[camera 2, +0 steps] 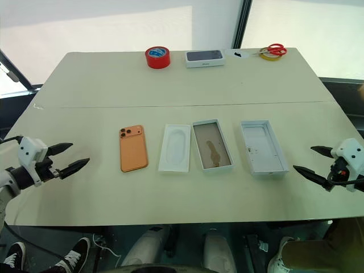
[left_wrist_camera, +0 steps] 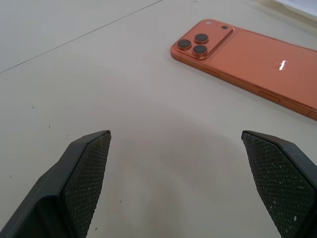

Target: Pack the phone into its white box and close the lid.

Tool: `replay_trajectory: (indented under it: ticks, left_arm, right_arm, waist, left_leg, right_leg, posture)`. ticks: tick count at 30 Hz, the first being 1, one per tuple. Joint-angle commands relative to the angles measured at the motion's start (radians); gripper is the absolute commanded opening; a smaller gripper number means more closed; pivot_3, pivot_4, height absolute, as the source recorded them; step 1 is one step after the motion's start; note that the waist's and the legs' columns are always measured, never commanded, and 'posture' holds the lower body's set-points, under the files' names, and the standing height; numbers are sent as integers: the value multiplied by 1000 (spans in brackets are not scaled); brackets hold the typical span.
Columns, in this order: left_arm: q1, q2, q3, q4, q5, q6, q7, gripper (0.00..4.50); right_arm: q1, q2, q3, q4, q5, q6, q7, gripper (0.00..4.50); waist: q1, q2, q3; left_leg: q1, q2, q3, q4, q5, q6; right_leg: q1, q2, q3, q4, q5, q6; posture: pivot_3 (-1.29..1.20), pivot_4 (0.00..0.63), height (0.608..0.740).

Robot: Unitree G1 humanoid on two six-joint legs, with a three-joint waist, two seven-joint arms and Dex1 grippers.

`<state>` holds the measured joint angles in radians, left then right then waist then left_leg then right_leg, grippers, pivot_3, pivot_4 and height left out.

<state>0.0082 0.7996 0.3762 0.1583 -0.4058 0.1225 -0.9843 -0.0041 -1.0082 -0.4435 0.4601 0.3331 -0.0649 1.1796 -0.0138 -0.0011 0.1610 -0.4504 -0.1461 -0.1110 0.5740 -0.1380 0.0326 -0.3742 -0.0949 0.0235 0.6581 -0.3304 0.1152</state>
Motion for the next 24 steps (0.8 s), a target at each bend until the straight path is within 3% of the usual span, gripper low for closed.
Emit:
replay_trajectory:
  ticks: [1,24]
  left_arm:
    - [4,7,40,6,-14,-29,-10,4449]
    - [-25,-1,13,10,-13,-68,-23,4449]
  right_arm:
    - [1,-29,-27,10,-4,-29,5,4466]
    - [-12,7,-2,-89,5,30,-33,4466]
  waist:
    - [0,0,0]
    - [1,0,0]
  left_leg:
    - [0,0,0,0,0,0]
    - [0,0,0,0,0,0]
  right_leg:
    - [0,0,0,0,0,0]
    - [0,0,0,0,0,0]
  posture:
    - [0,150,736]
    - [0,150,736]
